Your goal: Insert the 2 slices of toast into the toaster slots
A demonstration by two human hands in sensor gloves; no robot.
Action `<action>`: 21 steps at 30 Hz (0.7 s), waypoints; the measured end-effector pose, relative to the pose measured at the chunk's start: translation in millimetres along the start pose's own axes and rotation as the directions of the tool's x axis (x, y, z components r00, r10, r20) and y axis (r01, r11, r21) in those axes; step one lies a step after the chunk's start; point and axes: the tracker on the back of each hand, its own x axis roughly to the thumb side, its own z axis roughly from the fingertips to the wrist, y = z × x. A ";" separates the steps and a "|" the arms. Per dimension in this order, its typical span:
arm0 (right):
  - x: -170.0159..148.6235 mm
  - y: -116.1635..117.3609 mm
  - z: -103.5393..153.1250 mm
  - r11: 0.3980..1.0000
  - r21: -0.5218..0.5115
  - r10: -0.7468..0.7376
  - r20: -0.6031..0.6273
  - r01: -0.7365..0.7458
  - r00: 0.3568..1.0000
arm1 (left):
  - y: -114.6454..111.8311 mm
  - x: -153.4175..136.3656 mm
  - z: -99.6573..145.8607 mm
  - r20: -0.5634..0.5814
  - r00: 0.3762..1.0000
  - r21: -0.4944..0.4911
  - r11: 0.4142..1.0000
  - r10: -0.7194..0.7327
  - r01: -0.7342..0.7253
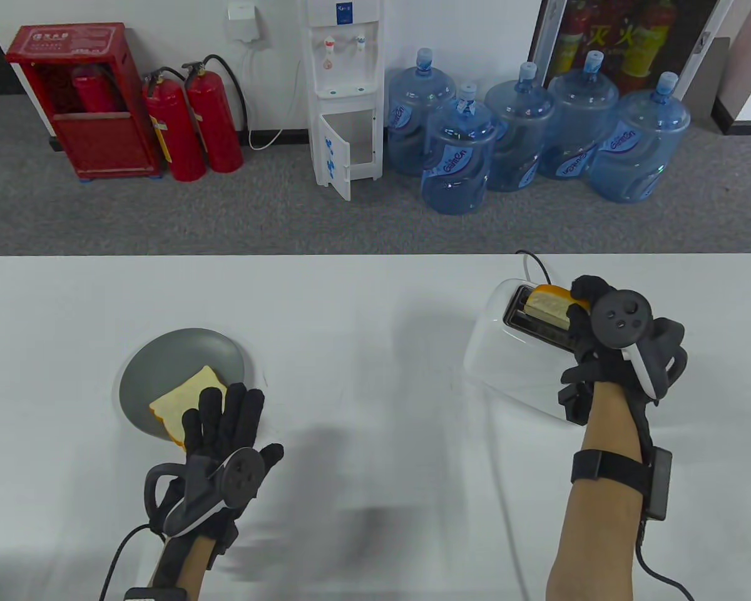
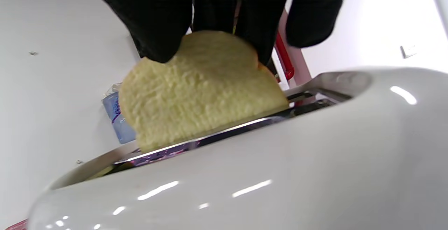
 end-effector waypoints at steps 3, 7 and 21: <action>1.9 -4.9 4.0 1.000 -0.024 -0.002 -0.013 0.002 1.000 | -0.3 0.3 -0.1 0.002 1.000 -0.001 1.000 -0.004 0.004; 4.6 -15.7 10.8 0.997 -0.069 0.041 0.021 -0.040 0.999 | -0.3 0.8 0.2 0.005 1.000 0.002 1.000 -0.008 0.008; 10.4 -65.7 37.8 0.975 -0.222 -0.005 0.048 0.016 0.999 | -1.0 3.1 1.1 0.020 1.000 0.012 1.000 -0.006 0.006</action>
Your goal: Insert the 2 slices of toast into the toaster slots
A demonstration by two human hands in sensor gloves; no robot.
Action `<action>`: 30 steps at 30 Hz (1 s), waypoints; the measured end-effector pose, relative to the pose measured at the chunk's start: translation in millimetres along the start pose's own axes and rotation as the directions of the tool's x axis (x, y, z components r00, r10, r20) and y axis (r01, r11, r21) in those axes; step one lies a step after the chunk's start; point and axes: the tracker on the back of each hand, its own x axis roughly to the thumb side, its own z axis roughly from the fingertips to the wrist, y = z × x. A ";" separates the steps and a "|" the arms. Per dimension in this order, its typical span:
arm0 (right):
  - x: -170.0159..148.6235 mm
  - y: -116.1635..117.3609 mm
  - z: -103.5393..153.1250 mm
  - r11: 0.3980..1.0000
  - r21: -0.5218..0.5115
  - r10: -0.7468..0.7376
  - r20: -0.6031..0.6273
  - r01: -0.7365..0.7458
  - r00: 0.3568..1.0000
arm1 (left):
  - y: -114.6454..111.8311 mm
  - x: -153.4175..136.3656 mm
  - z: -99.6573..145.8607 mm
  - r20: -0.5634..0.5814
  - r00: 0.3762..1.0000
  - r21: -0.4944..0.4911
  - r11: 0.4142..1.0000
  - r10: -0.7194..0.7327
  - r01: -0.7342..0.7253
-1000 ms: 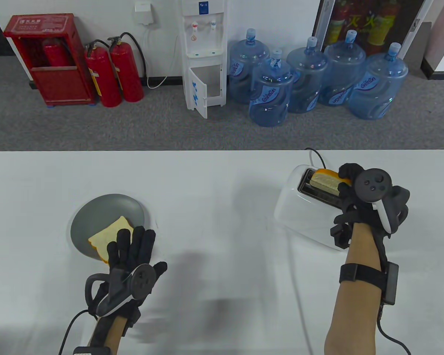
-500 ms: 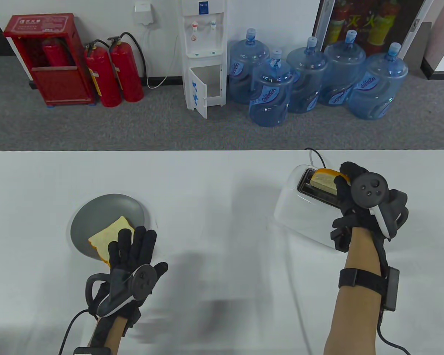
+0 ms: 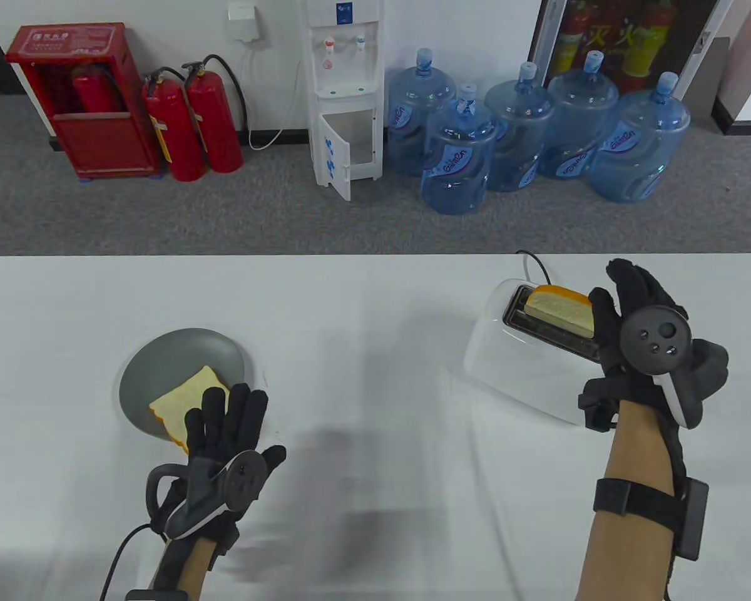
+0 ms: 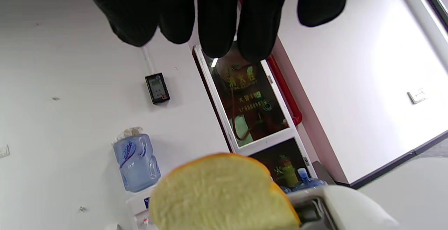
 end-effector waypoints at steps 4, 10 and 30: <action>6.7 -14.3 4.3 1.000 -0.025 0.001 0.033 0.000 0.999 | -0.2 1.2 0.2 0.006 1.000 0.003 1.000 -0.006 0.006; 16.2 -33.8 12.3 0.998 -0.047 -0.032 0.075 0.036 0.997 | -0.5 2.8 0.5 0.013 1.000 0.008 1.000 -0.006 0.006; 76.2 -37.5 69.7 0.981 -0.039 -0.160 0.379 0.189 0.911 | -2.3 9.1 1.8 0.036 0.999 0.012 1.000 -0.002 0.001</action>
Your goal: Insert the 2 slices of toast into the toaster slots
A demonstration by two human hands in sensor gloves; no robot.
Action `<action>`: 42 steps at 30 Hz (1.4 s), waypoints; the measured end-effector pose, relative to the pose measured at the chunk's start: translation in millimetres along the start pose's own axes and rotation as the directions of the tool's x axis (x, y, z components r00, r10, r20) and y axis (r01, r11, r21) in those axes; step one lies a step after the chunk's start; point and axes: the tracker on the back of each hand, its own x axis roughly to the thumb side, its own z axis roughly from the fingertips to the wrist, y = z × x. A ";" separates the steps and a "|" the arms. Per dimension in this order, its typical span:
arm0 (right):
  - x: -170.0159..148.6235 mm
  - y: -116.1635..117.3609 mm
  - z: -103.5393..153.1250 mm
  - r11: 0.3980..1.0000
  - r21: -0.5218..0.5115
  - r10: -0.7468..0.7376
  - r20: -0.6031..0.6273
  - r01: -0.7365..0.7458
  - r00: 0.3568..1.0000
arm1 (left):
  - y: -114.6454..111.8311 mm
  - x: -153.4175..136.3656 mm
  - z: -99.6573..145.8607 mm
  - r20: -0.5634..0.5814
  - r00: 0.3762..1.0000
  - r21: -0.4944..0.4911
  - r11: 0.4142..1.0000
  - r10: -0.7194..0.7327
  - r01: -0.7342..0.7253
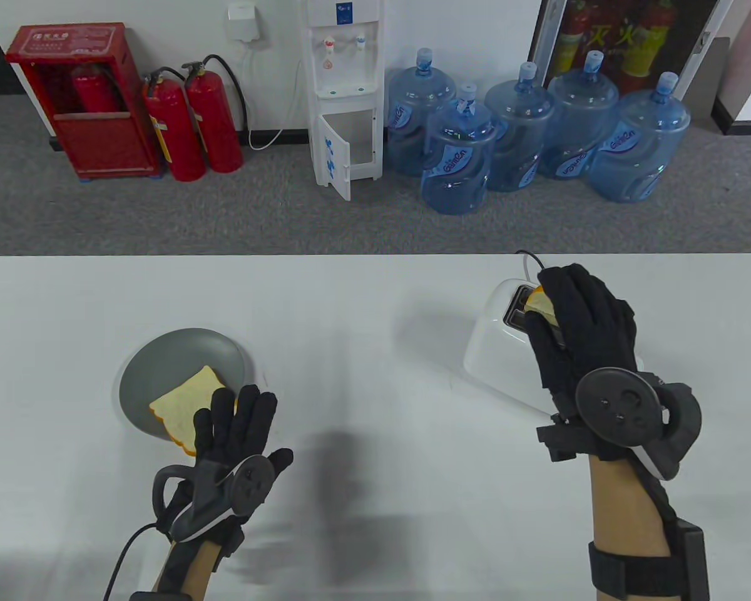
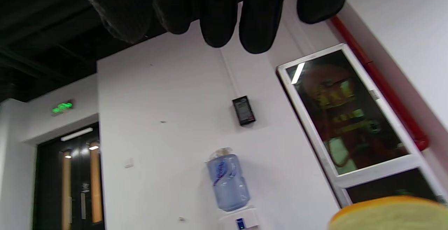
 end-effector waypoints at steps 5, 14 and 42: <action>15.6 15.7 22.1 1.000 0.011 -0.015 0.094 0.014 0.995 | 0.0 0.1 -0.2 0.010 1.000 0.009 1.000 0.002 -0.003; 40.3 34.5 46.0 0.997 0.027 -0.074 0.169 0.071 0.983 | 0.0 1.6 0.0 0.015 1.000 0.012 1.000 -0.002 0.002; 65.4 131.6 130.0 0.955 0.284 -0.159 0.230 0.091 0.960 | 6.8 7.3 5.2 0.078 0.997 0.123 0.992 -0.013 0.004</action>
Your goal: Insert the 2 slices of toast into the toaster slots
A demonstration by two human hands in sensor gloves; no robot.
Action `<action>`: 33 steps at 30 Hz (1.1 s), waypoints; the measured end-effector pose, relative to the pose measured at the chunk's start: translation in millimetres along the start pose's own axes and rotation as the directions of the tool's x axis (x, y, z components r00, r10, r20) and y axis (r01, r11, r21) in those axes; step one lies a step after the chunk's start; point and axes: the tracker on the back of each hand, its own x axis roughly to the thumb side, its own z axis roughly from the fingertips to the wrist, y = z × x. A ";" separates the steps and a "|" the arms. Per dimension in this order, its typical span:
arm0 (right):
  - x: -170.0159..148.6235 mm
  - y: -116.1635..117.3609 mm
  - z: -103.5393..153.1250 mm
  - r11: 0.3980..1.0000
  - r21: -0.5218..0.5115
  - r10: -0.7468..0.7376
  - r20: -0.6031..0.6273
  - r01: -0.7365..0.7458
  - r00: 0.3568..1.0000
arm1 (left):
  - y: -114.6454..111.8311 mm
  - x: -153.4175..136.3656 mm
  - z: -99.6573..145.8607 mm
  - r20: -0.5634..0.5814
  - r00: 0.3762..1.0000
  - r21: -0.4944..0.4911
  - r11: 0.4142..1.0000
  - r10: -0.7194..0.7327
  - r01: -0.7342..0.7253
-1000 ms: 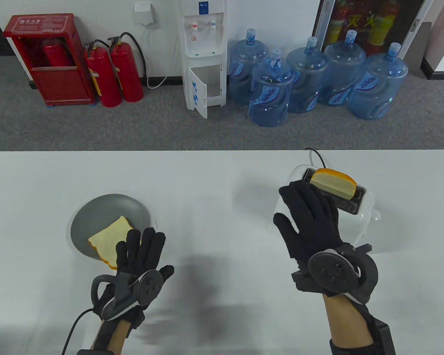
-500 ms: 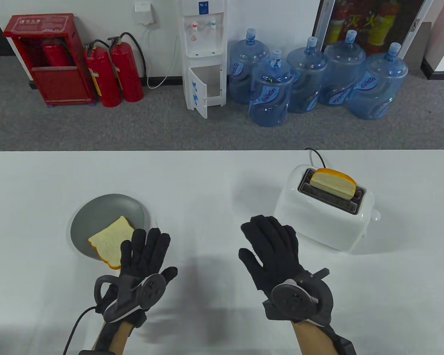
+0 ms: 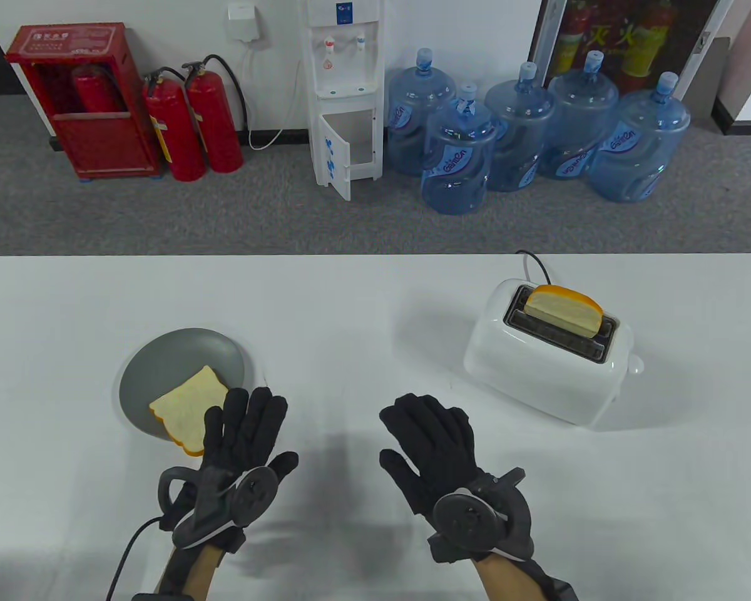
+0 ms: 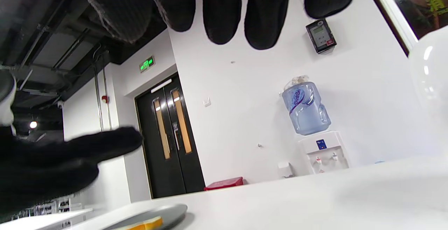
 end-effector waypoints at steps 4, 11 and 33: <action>0.5 14.1 2.3 0.994 0.061 0.088 0.038 -0.090 0.995 | -1.6 0.6 -0.3 -0.005 1.000 -0.019 1.000 -0.007 0.007; 1.9 30.8 8.3 0.984 0.133 0.111 0.061 -0.118 0.992 | -6.1 -1.8 -1.7 -0.008 0.999 -0.014 0.999 -0.034 0.034; -0.9 35.5 11.1 0.962 0.186 0.182 0.115 -0.201 0.977 | 4.7 -75.4 -28.2 -0.314 0.877 -0.283 0.918 -0.363 0.279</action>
